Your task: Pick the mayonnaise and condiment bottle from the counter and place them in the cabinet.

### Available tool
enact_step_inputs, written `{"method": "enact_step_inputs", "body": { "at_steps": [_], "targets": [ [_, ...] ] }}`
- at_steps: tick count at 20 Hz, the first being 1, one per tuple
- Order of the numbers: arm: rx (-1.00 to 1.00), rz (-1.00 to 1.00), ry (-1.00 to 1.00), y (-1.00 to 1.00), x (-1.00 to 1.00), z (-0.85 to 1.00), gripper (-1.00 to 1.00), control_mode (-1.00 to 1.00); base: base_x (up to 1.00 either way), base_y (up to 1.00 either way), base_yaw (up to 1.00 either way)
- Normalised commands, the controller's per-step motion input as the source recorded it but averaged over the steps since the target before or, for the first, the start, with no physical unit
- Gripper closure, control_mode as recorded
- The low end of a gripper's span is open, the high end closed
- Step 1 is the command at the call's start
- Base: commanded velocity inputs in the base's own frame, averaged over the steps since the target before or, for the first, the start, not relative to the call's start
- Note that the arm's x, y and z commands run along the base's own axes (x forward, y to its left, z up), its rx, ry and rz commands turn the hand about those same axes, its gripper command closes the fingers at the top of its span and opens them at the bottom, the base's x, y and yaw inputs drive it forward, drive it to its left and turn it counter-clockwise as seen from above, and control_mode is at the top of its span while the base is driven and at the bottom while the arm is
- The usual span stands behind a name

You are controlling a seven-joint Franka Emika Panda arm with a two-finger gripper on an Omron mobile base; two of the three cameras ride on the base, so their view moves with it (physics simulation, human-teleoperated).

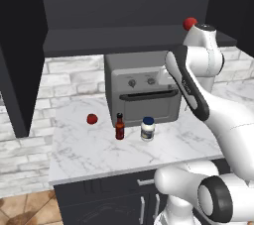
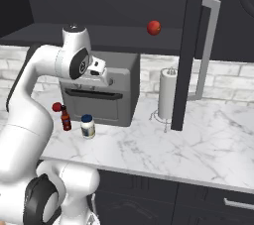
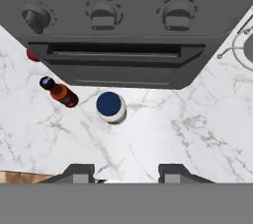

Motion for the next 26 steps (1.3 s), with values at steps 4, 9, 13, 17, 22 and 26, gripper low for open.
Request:
{"method": "enact_step_inputs", "body": {
  "at_steps": [4,9,13,17,22,26],
  "targets": [
    [0.00,0.00,-0.01,0.02,-0.15,0.00,-1.00,-1.00,0.00,0.00,0.00],
    [0.00,0.00,-0.07,0.09,-0.29,-0.10,-1.00,-1.00,0.00,0.00,0.00],
    [0.00,0.00,-0.11,0.22,-0.36,-0.18,-1.00,-1.00,0.00,0.00,0.00],
    [0.00,0.00,-0.05,0.28,-0.12,-0.26,-1.00,-1.00,0.00,0.00,0.00],
    [0.00,0.00,0.00,0.21,-0.01,-0.32,-1.00,-1.00,0.00,0.00,0.00],
    [0.00,0.00,0.00,0.09,0.00,-0.38,-1.00,-1.00,0.00,0.00,0.00]
  ]
}}
